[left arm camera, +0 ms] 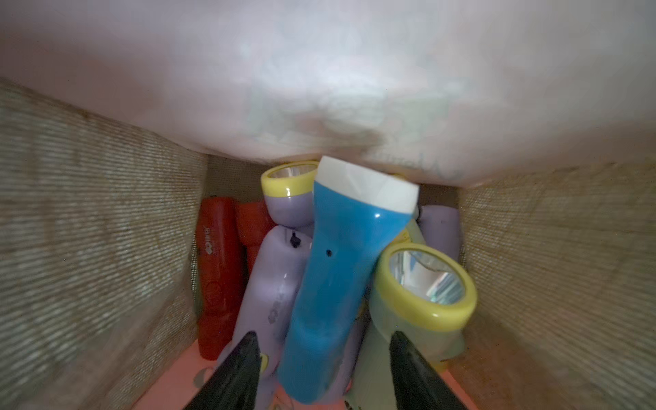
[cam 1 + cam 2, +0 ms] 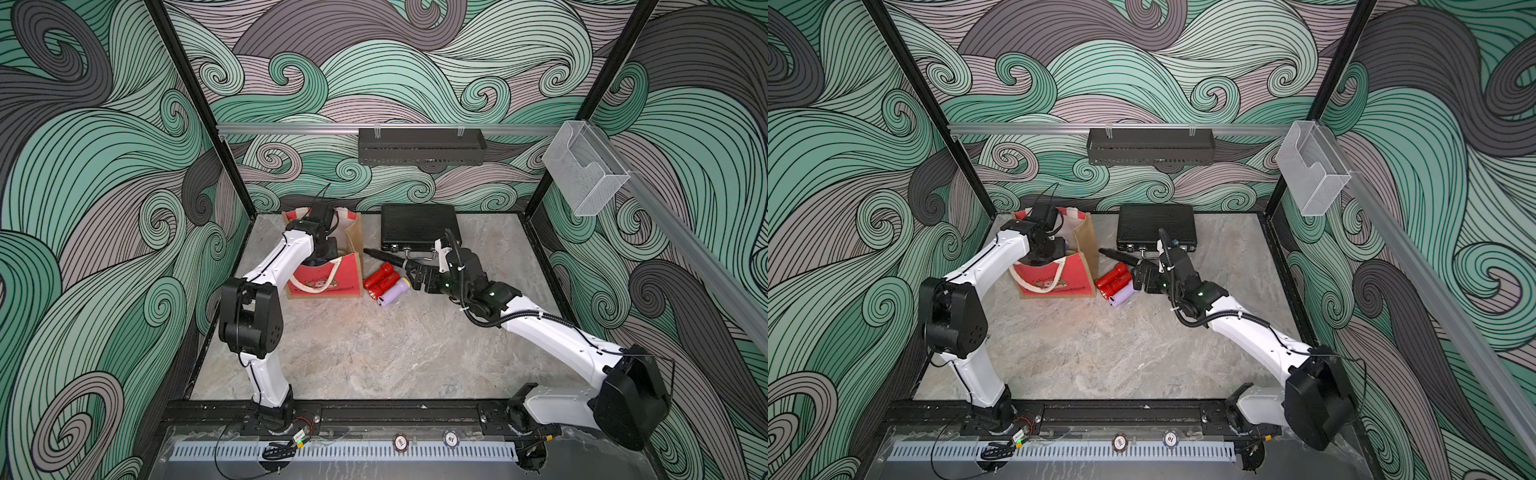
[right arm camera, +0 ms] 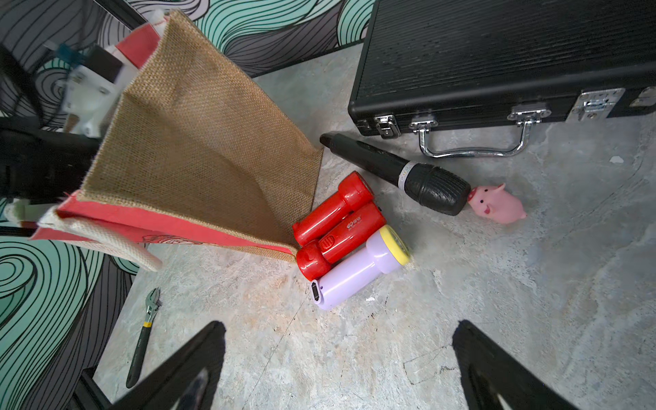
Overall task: Put the flashlights into the tote bags
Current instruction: Place the flashlight in the canvas bag, then pick up the flashlight from the center of the board.
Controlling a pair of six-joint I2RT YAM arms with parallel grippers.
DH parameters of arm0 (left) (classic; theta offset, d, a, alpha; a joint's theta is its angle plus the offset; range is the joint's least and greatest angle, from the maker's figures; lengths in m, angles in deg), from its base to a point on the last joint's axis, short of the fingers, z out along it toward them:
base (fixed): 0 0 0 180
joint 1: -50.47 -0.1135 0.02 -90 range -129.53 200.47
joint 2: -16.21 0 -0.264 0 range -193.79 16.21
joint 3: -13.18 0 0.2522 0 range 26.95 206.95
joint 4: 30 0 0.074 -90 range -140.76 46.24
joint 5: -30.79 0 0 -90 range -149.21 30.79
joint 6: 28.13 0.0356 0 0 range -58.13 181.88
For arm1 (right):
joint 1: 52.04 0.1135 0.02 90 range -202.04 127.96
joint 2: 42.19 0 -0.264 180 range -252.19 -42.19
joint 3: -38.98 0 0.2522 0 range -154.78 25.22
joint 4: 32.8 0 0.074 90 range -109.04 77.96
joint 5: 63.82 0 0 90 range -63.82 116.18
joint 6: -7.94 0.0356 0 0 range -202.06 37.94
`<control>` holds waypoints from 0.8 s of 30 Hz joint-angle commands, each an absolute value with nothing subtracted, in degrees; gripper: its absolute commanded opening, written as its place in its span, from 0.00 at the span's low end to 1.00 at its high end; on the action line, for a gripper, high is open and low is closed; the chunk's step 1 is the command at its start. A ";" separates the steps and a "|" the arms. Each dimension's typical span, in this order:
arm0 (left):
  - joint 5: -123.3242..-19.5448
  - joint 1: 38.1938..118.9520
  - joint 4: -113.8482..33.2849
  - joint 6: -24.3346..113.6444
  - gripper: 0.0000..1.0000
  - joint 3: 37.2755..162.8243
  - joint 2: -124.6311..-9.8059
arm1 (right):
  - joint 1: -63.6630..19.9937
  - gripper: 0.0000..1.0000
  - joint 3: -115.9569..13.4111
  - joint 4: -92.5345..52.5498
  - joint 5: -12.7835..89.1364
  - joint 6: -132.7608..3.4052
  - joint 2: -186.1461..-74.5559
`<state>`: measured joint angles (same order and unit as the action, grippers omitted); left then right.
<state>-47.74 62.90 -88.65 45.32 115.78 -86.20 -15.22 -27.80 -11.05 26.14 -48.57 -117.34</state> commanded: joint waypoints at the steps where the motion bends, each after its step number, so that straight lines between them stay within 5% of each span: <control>1: -45.68 62.51 -88.24 47.16 0.68 118.37 -81.36 | -14.76 1.00 -26.33 -11.08 24.36 -46.57 -117.34; 9: -51.59 62.86 -84.78 50.86 0.85 117.64 -71.88 | -14.72 1.00 -25.08 -12.19 22.69 -47.94 -114.97; 19: -84.94 69.48 -78.71 51.12 0.86 117.30 -68.34 | -16.15 1.00 -23.19 -13.86 24.68 -54.84 -113.42; 24: -88.09 74.61 -78.63 50.18 0.86 116.75 -70.74 | -20.54 1.00 -17.26 -14.80 27.80 -56.24 -108.81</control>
<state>-81.14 72.45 -79.64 50.35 116.46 -69.22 -18.54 -19.56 -13.94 26.21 -54.49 -111.48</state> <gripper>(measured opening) 0.863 0.996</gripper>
